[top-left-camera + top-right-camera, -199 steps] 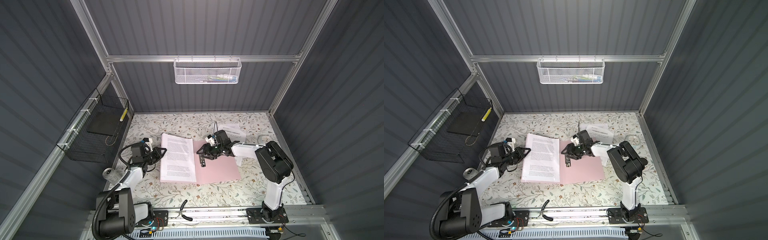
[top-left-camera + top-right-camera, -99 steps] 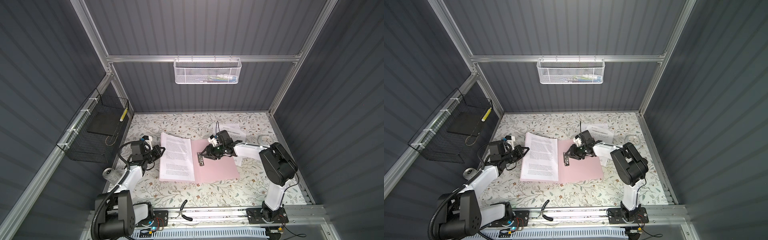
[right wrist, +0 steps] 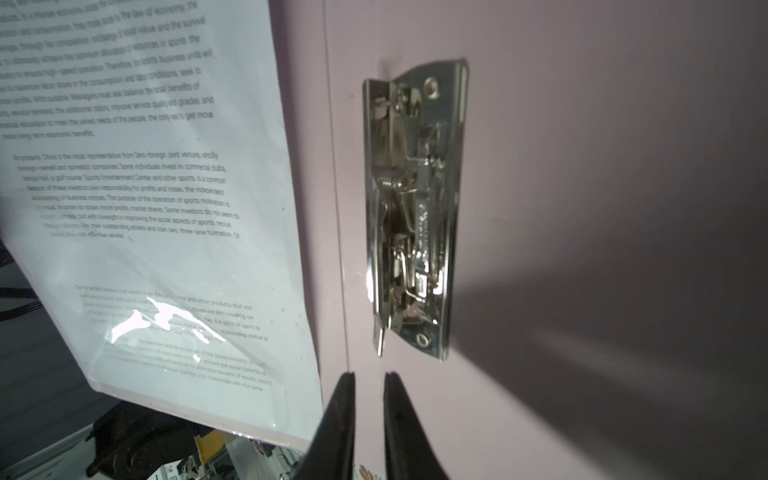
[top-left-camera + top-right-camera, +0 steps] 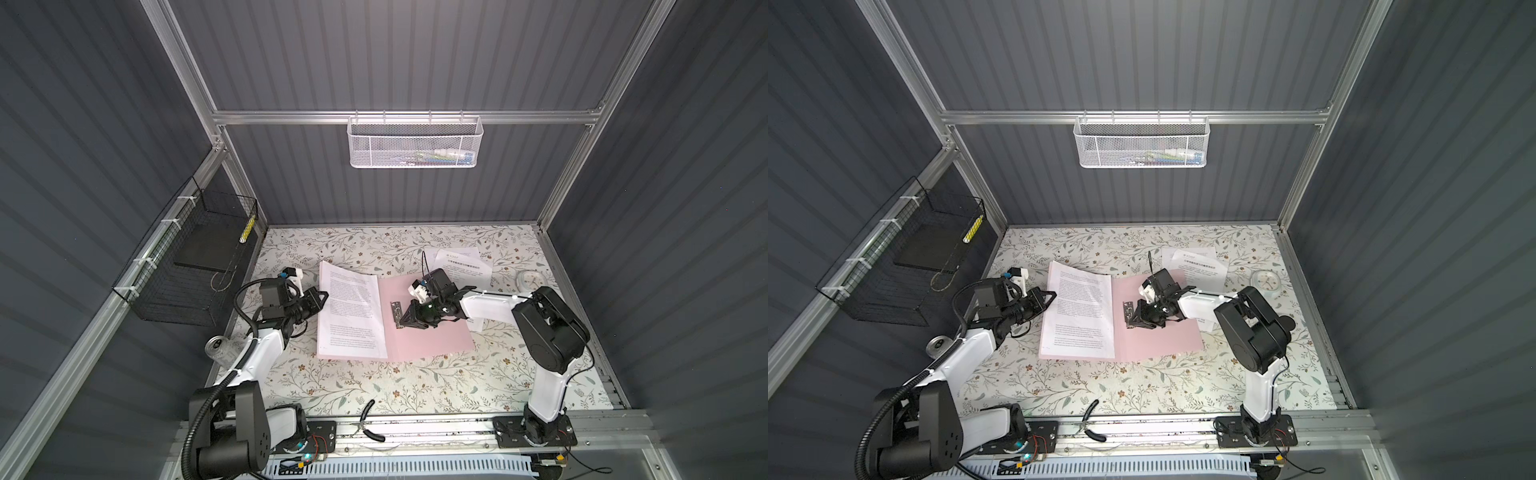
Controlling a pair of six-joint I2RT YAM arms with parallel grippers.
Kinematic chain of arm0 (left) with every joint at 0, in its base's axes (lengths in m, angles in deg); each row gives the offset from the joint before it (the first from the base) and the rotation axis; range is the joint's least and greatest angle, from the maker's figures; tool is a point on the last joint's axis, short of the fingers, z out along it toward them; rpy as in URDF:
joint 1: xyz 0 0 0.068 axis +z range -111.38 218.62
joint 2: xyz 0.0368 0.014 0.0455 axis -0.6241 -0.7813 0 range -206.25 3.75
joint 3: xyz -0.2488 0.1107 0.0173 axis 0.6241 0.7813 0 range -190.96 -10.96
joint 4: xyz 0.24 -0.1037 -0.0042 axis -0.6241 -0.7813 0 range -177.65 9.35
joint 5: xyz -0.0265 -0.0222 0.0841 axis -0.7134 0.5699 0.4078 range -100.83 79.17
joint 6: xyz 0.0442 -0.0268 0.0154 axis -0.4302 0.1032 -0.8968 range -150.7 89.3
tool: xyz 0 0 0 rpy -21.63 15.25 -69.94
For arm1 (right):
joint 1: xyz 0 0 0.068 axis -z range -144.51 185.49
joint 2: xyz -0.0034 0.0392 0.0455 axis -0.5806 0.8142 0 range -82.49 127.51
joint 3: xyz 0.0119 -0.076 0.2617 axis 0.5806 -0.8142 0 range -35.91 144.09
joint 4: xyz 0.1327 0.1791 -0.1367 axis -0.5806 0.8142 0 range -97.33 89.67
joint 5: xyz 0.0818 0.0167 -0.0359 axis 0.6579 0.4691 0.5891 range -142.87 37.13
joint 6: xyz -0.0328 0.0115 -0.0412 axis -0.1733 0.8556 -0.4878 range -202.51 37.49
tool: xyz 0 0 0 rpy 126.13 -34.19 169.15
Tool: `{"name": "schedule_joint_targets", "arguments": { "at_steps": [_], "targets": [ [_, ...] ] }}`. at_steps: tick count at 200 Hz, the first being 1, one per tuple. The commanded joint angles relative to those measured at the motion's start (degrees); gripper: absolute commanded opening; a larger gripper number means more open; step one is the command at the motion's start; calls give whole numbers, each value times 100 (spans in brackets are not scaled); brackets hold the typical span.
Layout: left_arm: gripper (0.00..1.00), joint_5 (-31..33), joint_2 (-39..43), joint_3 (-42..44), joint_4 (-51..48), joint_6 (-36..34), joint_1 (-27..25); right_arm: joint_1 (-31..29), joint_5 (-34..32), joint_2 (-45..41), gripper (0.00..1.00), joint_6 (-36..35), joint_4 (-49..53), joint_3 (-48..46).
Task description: Put the files into the folder
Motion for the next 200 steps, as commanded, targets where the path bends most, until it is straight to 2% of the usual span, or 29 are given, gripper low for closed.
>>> {"name": "schedule_joint_targets", "arguments": {
  "at_steps": [1, 200],
  "targets": [
    [0, 33, -79, -22, -10, -146, -21, 2, -89, 157, 17, -35, 82, 147],
    [0, -20, -117, 86, 131, -85, -21, -38, 133, 599, 13, 45, -72, 394]
  ]
}}
